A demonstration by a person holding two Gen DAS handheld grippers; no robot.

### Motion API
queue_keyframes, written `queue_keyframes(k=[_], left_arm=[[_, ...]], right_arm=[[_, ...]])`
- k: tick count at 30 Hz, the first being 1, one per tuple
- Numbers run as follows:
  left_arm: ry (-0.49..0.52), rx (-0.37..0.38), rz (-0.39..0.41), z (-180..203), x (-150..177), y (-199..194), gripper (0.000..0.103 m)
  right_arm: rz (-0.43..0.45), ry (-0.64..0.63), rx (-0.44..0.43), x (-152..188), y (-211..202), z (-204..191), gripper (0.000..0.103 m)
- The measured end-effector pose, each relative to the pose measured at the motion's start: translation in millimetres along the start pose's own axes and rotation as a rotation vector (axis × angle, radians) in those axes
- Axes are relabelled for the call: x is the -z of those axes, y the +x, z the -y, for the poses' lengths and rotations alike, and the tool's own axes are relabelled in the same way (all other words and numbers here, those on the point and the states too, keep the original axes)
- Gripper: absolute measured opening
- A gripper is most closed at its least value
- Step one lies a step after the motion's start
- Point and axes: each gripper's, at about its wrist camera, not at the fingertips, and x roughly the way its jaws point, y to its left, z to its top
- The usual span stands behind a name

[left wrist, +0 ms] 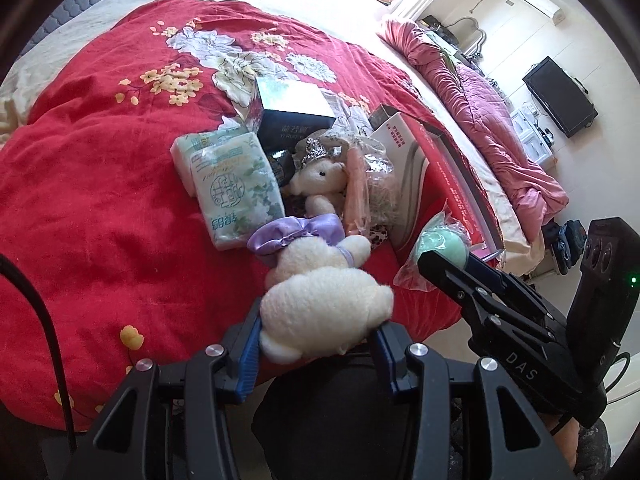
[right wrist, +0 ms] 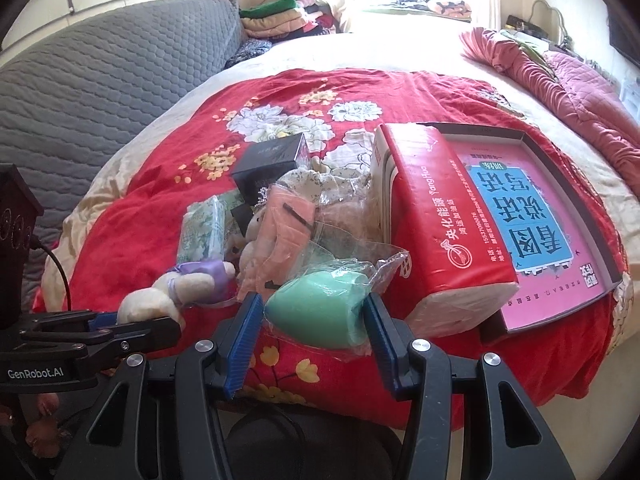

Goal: Organize soft objects
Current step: 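Lift the white plush bear with the left tool while the right tool grasps the green sponge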

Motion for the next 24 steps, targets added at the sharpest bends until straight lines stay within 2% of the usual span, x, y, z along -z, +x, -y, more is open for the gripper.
queue_keyframes(k=[12, 24], left_arm=[[0.064, -0.021, 0.089, 33.8, -19.2, -23.2, 0.047], [0.174, 0.015, 0.107, 111.1, -46.3, -2.3, 0.047]], right_arm=[[0.102, 0.022, 0.016, -12.2, -29.7, 16.8, 0.054], [0.192, 0.106, 0.089, -23.4, -56.7, 76.0, 0.054]])
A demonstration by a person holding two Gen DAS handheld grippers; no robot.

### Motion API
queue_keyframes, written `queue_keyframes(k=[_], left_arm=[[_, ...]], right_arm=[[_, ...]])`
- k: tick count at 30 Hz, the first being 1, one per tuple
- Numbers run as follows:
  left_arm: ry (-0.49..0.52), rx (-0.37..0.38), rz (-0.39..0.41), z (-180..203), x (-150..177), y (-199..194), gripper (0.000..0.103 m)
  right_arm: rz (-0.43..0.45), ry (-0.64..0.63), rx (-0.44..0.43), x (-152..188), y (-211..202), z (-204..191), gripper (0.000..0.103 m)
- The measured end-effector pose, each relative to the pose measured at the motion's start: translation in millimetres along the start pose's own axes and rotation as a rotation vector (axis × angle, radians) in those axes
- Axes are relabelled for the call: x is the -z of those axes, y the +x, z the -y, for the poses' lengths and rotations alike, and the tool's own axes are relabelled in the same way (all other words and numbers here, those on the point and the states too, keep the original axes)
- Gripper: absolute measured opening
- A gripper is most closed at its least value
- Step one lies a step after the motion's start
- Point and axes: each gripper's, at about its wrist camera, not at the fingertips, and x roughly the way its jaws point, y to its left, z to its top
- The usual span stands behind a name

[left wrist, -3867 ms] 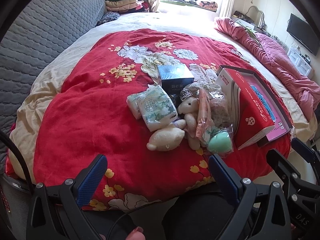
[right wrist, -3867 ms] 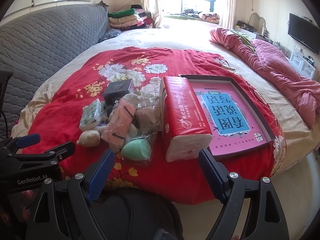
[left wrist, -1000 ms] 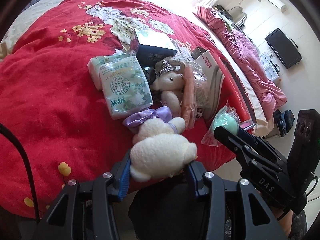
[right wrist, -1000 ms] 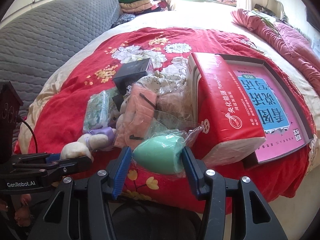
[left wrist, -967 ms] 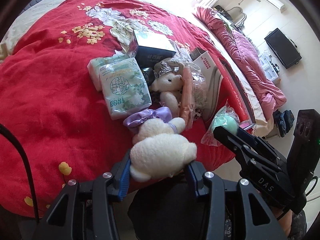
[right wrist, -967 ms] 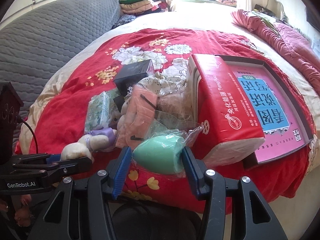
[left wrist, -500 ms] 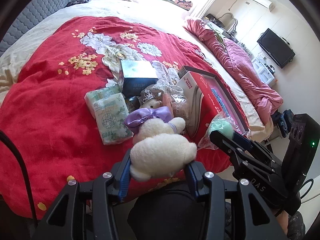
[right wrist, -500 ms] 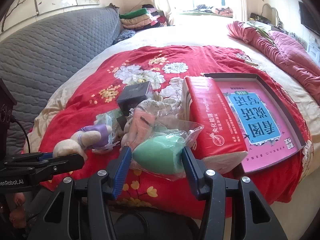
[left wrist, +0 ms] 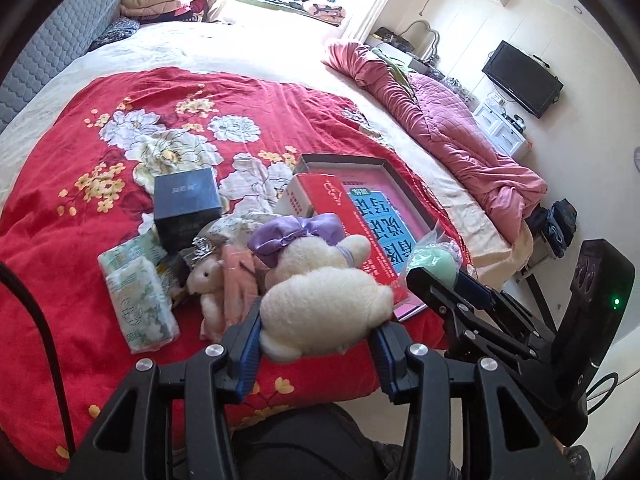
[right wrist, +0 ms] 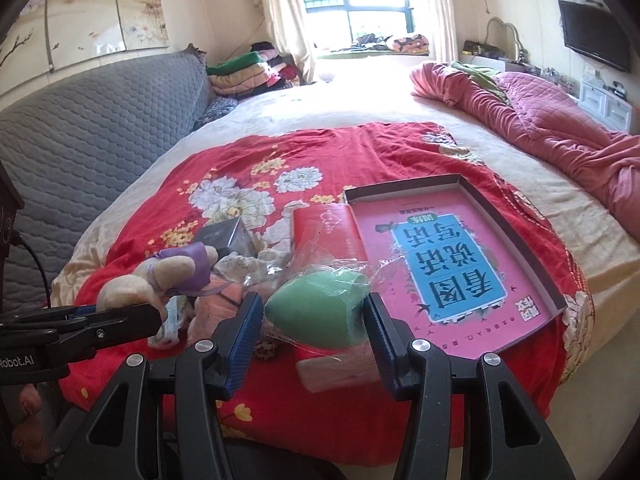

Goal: Organize soft objects
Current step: 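Lift the white plush bear with the left tool while the right tool grasps the green sponge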

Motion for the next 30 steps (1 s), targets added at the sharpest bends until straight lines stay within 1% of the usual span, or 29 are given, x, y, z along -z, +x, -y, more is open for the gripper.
queue_keyframes(k=[8, 11, 15, 19, 26, 30], left_arm=[[0.077, 0.017, -0.025, 49.4, -18.8, 33.3, 0.047], [0.103, 0.022, -0.033, 68.2, -23.6, 45.9, 0.047], [0.144, 0.021, -0.047, 89.2, -32.8, 67.2, 0.047], [0.175, 0.022, -0.073, 108.9, -41.0, 88.3, 0.047], [0.224, 0.009, -0.13, 131.1, -49.1, 125.9, 0.048], [0.25, 0.0, -0.169, 141.1, -49.3, 144.0, 0.048]], right_arm=[[0.034, 0.08, 0.075, -1.1, -8.1, 53.3, 0.054], [0.041, 0.098, 0.118, -1.1, -10.2, 74.6, 0.054], [0.033, 0.102, 0.179, 0.0, -10.1, 101.6, 0.054], [0.019, 0.11, 0.216, 2.2, -6.7, 125.2, 0.054], [0.011, 0.071, 0.257, 1.9, 3.9, 143.6, 0.054], [-0.003, 0.052, 0.258, 0.9, 14.0, 150.1, 0.054]])
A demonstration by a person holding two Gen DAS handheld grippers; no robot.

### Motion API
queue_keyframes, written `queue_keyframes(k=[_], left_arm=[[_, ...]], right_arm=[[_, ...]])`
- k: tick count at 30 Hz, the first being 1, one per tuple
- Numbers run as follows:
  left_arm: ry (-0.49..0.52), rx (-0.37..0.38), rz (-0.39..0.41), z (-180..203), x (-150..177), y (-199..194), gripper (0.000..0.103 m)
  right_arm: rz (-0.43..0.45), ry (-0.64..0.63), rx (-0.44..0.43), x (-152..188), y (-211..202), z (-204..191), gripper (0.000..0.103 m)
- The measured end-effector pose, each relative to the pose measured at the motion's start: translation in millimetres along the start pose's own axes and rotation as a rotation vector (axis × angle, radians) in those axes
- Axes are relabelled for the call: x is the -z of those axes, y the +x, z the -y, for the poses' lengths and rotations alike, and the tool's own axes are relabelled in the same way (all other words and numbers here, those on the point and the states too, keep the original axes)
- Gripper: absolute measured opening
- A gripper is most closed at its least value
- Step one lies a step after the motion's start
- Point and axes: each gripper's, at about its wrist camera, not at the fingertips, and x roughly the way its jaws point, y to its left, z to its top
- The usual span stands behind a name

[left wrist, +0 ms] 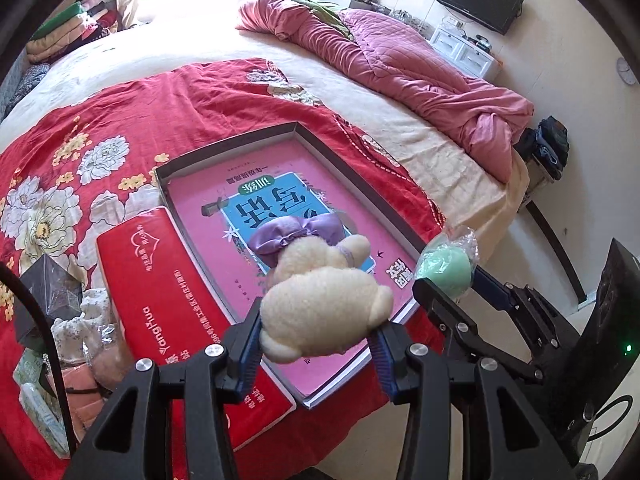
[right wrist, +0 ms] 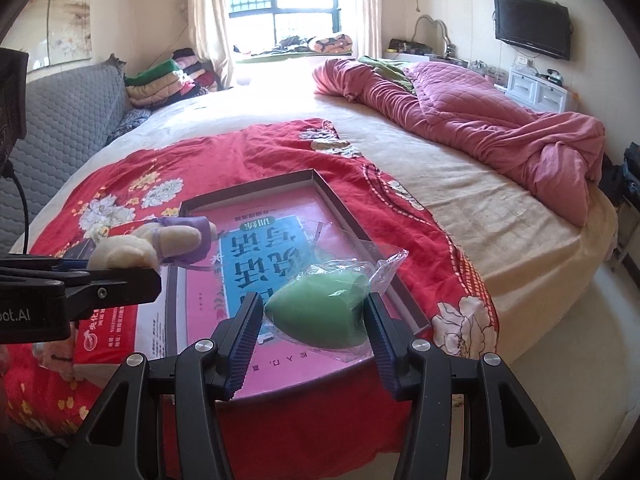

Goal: Organize soft objects
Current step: 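Lift the white plush bear with the left tool while the right tool grasps the green sponge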

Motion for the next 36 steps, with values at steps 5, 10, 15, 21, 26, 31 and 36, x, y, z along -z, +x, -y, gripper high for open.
queue_keyframes(k=[5, 10, 15, 21, 26, 31, 36], left_arm=[[0.015, -0.005, -0.043, 5.2, -1.4, 16.0, 0.048], [0.03, -0.013, -0.083, 7.6, 0.3, 29.6, 0.048], [0.037, -0.013, -0.1, 9.4, 1.2, 38.7, 0.048], [0.045, -0.018, -0.124, 11.0, 0.6, 48.9, 0.048], [0.045, -0.029, -0.144, 11.0, 0.4, 58.3, 0.048], [0.043, -0.039, -0.161, 11.4, 0.2, 65.9, 0.049], [0.055, -0.054, -0.167, 14.4, 0.5, 67.9, 0.049]], right_arm=[[-0.041, 0.01, -0.029, 0.8, 22.1, 7.2, 0.054], [-0.077, -0.01, -0.012, 3.4, 44.2, 12.4, 0.054], [-0.114, 0.003, -0.018, 7.2, 60.7, 19.3, 0.054], [-0.145, 0.023, -0.019, 14.1, 71.7, 25.7, 0.054], [-0.143, 0.038, -0.032, 17.6, 73.6, 29.0, 0.055], [-0.148, 0.033, -0.056, 18.6, 72.2, 27.2, 0.059], [-0.147, 0.042, -0.054, 19.7, 68.4, 30.5, 0.065]])
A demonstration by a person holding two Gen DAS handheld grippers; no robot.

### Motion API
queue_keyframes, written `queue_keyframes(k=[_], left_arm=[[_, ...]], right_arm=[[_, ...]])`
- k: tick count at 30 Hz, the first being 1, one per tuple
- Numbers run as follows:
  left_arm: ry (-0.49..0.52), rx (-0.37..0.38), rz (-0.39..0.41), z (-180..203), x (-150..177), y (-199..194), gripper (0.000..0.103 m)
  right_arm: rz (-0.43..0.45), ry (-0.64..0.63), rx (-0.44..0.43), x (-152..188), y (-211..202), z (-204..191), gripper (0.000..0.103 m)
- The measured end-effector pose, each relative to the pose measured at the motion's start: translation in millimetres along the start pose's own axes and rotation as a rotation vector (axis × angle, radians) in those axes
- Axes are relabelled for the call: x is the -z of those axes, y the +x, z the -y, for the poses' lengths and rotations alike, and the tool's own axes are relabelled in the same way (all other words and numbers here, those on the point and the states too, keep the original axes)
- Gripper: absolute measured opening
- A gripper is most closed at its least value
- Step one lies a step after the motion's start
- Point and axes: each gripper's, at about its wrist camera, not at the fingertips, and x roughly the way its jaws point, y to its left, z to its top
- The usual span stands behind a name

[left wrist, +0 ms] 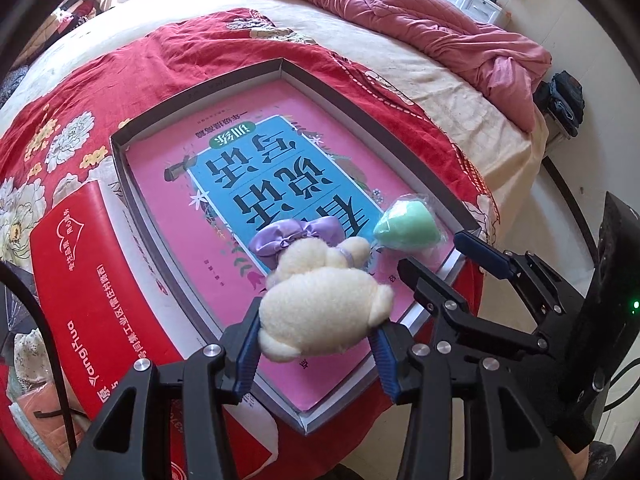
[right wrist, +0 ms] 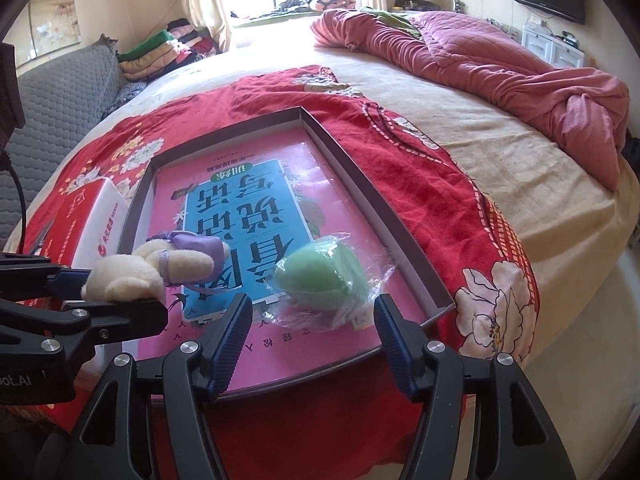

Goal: Organize soft objects
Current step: 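Lift the white plush bear with the left tool while the right tool grasps the green sponge, then lower the bear into the pink tray and open the left tool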

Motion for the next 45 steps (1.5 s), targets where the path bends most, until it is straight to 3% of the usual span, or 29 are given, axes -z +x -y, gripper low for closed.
queue_keyframes(k=[9, 26, 41, 45], left_arm=[[0.056, -0.06, -0.013, 8.7, 2.8, 5.3, 0.049], [0.07, -0.056, -0.006, 11.7, 8.5, -0.3, 0.061], [0.03, -0.038, 0.07, 6.2, 18.1, -37.9, 0.07], [0.041, -0.073, 0.101, 7.3, 23.9, -47.9, 0.072]], right_arm=[[0.033, 0.053, 0.032, -0.6, -16.9, 14.2, 0.066], [0.041, 0.087, 0.057, -1.5, -30.2, 18.5, 0.07], [0.036, 0.089, 0.085, 1.0, -42.3, 13.8, 0.073], [0.044, 0.087, 0.089, 0.7, -49.3, 8.4, 0.075]])
